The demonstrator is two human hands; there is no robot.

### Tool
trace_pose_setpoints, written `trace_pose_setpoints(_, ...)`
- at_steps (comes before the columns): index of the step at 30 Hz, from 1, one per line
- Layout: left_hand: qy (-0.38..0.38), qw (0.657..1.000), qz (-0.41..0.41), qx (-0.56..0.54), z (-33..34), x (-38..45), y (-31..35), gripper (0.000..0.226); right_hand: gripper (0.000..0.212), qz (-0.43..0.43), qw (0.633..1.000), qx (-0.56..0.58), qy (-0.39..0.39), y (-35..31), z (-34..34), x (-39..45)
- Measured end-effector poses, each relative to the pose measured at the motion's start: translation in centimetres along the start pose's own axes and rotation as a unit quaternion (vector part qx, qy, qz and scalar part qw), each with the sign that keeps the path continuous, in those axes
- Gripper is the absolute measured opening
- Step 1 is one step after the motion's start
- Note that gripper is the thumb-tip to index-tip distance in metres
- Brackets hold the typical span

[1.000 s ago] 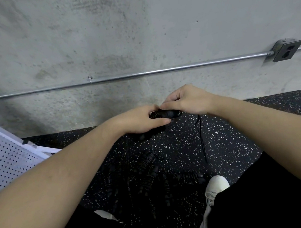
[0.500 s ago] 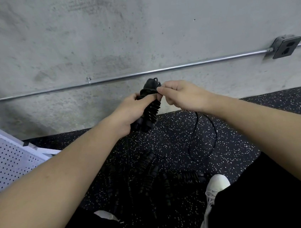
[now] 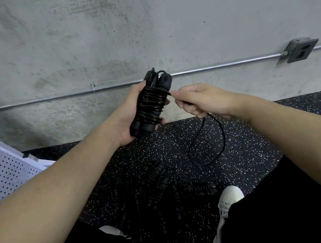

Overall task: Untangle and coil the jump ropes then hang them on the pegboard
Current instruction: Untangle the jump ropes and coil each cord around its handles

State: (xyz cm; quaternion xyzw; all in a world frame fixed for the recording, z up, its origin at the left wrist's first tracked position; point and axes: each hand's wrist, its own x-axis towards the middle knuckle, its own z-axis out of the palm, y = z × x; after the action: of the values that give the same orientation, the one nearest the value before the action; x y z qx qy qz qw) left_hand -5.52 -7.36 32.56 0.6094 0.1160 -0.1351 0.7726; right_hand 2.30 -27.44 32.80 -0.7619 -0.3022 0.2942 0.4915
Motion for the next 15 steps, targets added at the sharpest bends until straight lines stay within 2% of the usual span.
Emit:
trace_pose_setpoints(6,-0.038,0.998,0.015,-0.038,-1.0,-0.7,0.7,0.052,0.027,0.035,0.995,0.066,-0.061,1.0,-1.6,-0.5)
trace_pose_setpoints(10,-0.068,0.997,0.018,-0.042,-1.2,-0.9,0.7,0.054,0.043,0.074,0.993,0.005,-0.086,0.9,-1.8,-0.9)
trace_pose_setpoints(13,-0.085,0.996,0.017,-0.033,-1.1,-1.0,0.7,0.059,0.059,0.105,0.989,-0.077,-0.07,1.2,-1.5,-0.8)
trace_pose_setpoints(15,-0.099,0.995,0.01,-0.016,-1.0,-1.1,0.6,0.064,0.062,0.113,0.988,-0.092,-0.057,1.3,-1.2,-0.5)
